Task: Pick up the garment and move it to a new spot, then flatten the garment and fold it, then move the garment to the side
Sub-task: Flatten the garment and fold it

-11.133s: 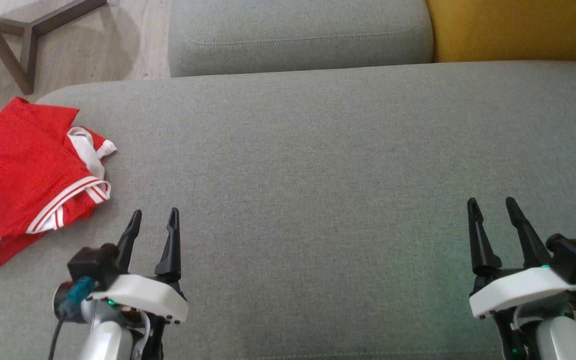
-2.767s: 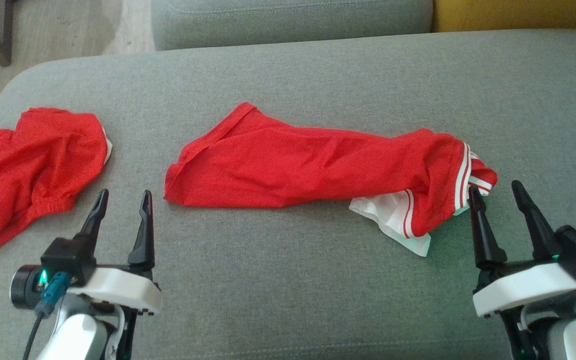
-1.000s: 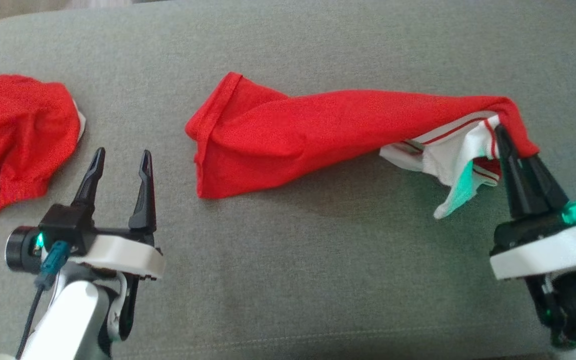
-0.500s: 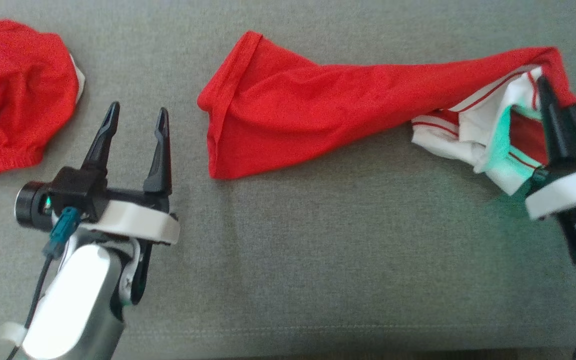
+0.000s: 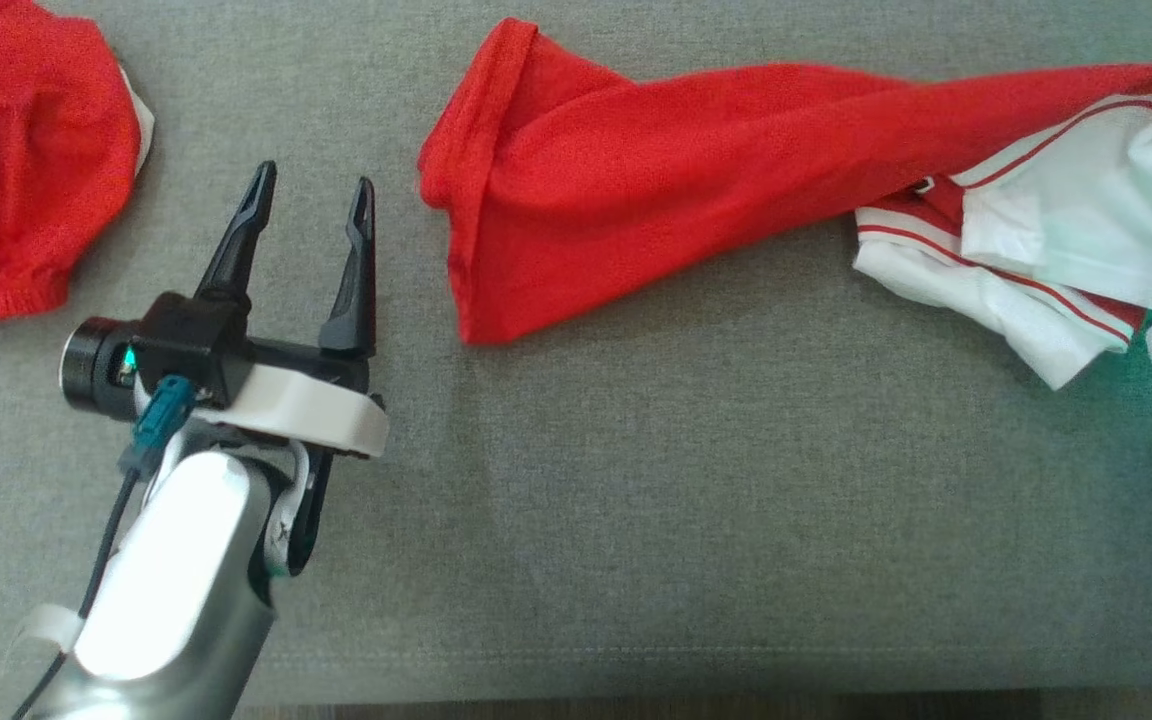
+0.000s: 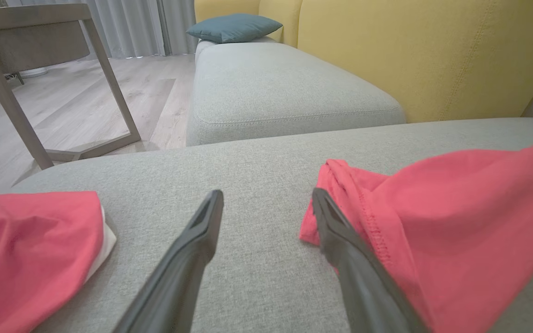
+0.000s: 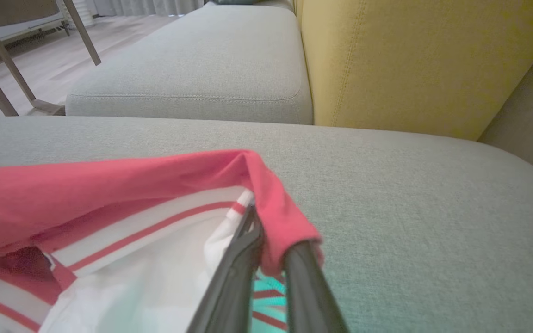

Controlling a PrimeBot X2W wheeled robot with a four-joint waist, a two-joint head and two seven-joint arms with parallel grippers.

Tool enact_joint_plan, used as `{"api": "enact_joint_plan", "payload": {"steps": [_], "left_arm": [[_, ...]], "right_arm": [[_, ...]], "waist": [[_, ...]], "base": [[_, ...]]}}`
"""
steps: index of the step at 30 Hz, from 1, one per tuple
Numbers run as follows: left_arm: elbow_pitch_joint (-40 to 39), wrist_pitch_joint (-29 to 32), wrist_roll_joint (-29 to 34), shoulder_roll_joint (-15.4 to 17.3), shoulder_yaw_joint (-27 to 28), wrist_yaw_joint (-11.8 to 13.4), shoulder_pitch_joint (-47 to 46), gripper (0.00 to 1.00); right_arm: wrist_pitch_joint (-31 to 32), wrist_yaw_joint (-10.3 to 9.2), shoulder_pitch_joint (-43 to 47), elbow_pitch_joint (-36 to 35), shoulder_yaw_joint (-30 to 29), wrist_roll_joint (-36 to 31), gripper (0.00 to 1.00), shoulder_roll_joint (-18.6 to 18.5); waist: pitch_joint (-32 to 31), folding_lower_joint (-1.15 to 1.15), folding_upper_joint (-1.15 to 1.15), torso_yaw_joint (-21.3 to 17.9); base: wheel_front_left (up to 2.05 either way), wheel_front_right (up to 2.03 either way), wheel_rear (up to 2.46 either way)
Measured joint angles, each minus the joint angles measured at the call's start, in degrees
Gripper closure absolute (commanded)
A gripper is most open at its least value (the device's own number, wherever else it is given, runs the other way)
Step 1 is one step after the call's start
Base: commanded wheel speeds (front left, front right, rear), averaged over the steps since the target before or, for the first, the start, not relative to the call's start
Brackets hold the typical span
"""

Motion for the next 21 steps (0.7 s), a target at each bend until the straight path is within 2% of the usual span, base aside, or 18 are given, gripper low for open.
{"api": "enact_joint_plan", "payload": {"steps": [5,10,14,17,21], "left_arm": [[0.4,0.0,0.3,-0.2,0.3,-0.2,0.0,0.00],[0.4,0.0,0.5,-0.4,1.3,-0.4,0.5,0.00],[0.3,-0.2,0.5,-0.5,2.0,-0.4,1.9,0.00],[0.4,-0.2,0.5,-0.5,3.0,-0.2,4.4,0.00],[0.4,-0.2,0.5,-0.5,3.4,-0.1,6.2,0.00]], "right_arm": [[-4.4,0.00,-0.1,3.3,-2.8,-0.6,0.00,0.4],[-8.5,0.00,0.4,2.6,-7.1,-3.9,0.00,2.4],[-10.6,0.00,2.9,-3.6,-8.1,-7.3,0.00,6.4],[-10.7,0.00,7.3,-11.0,-6.6,-9.4,0.00,10.7],[-9.0,0.00,12.4,-16.5,-4.9,-10.4,0.00,14.2]], "waist": [[-0.9,0.00,0.00,-0.5],[-2.5,0.00,0.00,-1.0],[-4.4,0.00,0.00,-1.6],[-6.5,0.00,0.00,-2.1],[-8.6,0.00,0.00,-2.4]], "base": [[0.00,0.00,0.00],[0.00,0.00,0.00],[0.00,0.00,0.00],[0.00,0.00,0.00],[0.00,0.00,0.00]]}}
